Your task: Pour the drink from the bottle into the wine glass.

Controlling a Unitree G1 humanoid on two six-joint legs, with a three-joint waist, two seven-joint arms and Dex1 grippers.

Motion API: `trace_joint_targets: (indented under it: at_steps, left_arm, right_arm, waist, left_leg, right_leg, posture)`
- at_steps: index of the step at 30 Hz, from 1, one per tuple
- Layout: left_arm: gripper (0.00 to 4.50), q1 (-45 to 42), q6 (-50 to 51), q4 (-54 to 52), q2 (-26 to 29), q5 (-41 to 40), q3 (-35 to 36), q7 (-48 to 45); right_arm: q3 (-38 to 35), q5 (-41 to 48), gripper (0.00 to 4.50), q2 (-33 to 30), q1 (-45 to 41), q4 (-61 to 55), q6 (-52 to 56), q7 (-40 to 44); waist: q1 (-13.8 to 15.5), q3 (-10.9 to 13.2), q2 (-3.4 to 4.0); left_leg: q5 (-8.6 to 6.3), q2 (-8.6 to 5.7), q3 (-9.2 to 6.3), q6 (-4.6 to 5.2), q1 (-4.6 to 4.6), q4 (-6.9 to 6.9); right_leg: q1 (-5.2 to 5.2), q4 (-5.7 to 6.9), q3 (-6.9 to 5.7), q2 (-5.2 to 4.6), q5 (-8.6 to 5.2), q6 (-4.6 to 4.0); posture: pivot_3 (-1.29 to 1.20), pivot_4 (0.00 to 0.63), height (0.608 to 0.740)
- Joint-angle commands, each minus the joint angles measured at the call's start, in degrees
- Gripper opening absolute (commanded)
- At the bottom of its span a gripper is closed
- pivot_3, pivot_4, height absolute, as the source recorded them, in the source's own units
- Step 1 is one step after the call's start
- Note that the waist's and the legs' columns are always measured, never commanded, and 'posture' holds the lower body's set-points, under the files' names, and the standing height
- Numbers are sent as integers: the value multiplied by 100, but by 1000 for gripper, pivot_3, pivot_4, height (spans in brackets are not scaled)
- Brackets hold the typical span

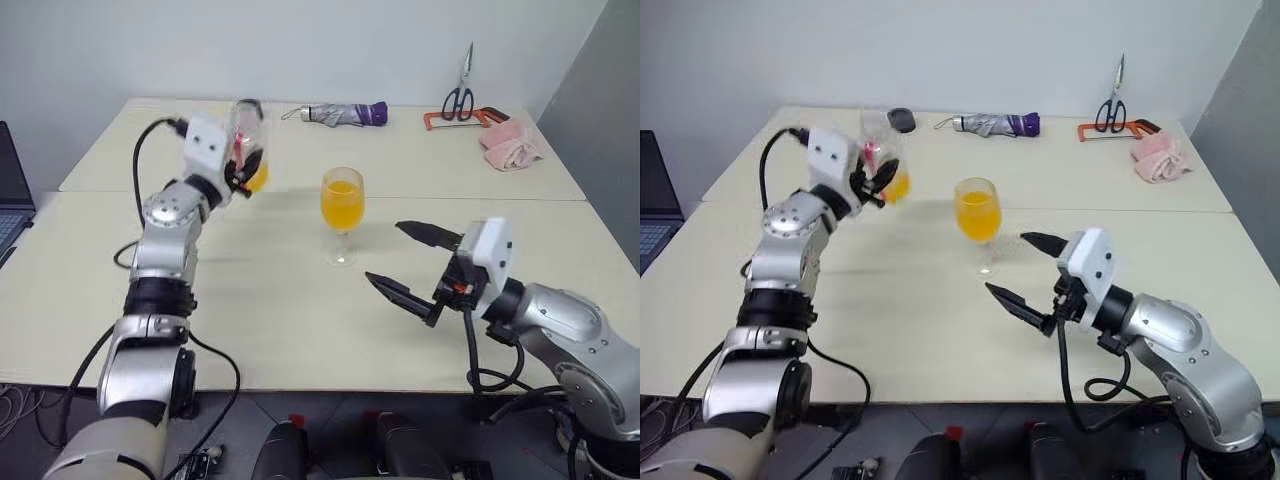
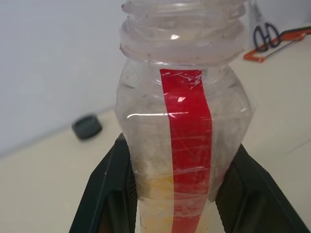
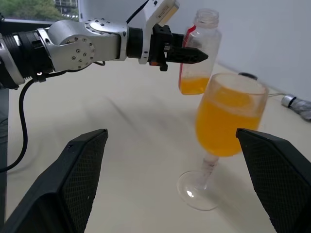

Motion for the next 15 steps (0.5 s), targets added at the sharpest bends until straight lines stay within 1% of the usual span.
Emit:
trace_joint_targets:
  at_steps: [1,7,15]
  left_arm:
    - [1689,131,557,-742,55,-308,330,134]
    - [1689,502,995,-989,73,-520,611,233]
    - [1689,845,995,-982,105,-521,714,343]
  right_arm:
    - [55,258,4500,-20,-282,-15,351,-17]
    - [414,141,4500,-25,-694,183,607,77]
    - [570,-42,4500,147,-984,346,646,-106]
  waist:
    - [10,0,0]
    - [28,-2,-3]
    - [20,-1,-3]
  left_leg:
    - [0,-1,0,0,-1,1]
    - [0,-5,-4,0,-2,4]
    - [0,-2,-5,1,-2,2]
  right_leg:
    - [0,0,-1,0,0,0]
    - [3,-3,0,-6,0,0]
    - [3,-3,-1,-4,0,0]
  posture:
    - [0,150,740]
    - [0,150,740]
    - [0,150,740]
